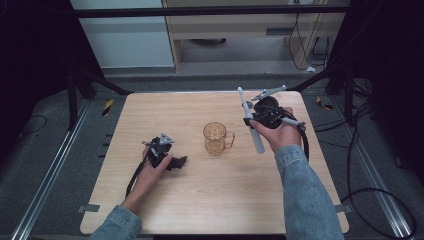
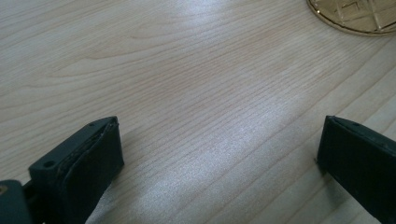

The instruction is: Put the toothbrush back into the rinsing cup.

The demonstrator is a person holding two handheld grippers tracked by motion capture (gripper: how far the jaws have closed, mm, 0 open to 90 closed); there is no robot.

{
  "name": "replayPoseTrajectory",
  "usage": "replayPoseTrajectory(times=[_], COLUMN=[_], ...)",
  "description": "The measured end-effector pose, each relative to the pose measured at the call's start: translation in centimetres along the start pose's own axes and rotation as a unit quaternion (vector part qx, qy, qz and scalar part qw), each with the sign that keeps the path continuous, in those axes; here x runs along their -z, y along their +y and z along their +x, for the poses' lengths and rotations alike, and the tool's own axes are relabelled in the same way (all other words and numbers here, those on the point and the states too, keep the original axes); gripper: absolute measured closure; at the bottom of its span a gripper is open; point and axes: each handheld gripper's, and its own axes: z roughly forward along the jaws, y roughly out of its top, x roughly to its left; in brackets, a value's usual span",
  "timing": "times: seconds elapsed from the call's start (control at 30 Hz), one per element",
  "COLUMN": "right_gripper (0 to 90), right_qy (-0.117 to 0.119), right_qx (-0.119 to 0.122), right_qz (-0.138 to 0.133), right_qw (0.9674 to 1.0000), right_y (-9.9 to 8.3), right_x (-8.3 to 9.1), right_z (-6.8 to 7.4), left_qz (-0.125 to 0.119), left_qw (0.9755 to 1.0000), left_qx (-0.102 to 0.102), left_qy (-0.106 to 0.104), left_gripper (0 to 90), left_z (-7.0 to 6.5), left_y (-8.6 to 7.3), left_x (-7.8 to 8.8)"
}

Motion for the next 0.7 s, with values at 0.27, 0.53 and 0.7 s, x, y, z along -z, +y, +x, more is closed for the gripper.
replayPoseTrajectory(times=[0.27,0.53,0.7], right_gripper=[67.5,67.5,67.5], right_qy=[-0.003,-0.005,-0.006], right_qx=[0.001,-0.001,-0.001], right_qz=[-0.011,-0.022,-0.024], right_qw=[0.9999,0.9997,0.9997], right_y=[1.1,1.9,2.1], right_x=[-0.4,-0.7,-0.8], right_z=[0.4,0.4,0.4], left_qz=[0.001,0.001,0.001], left_qw=[1.0000,1.0000,1.0000], left_qx=[0.000,0.000,0.000], left_qy=[0.000,0.000,0.000], left_gripper=[0.0,0.0,0.0], left_z=[0.0,0.0,0.0], left_y=[0.0,0.0,0.0], left_x=[0.0,0.0,0.0])
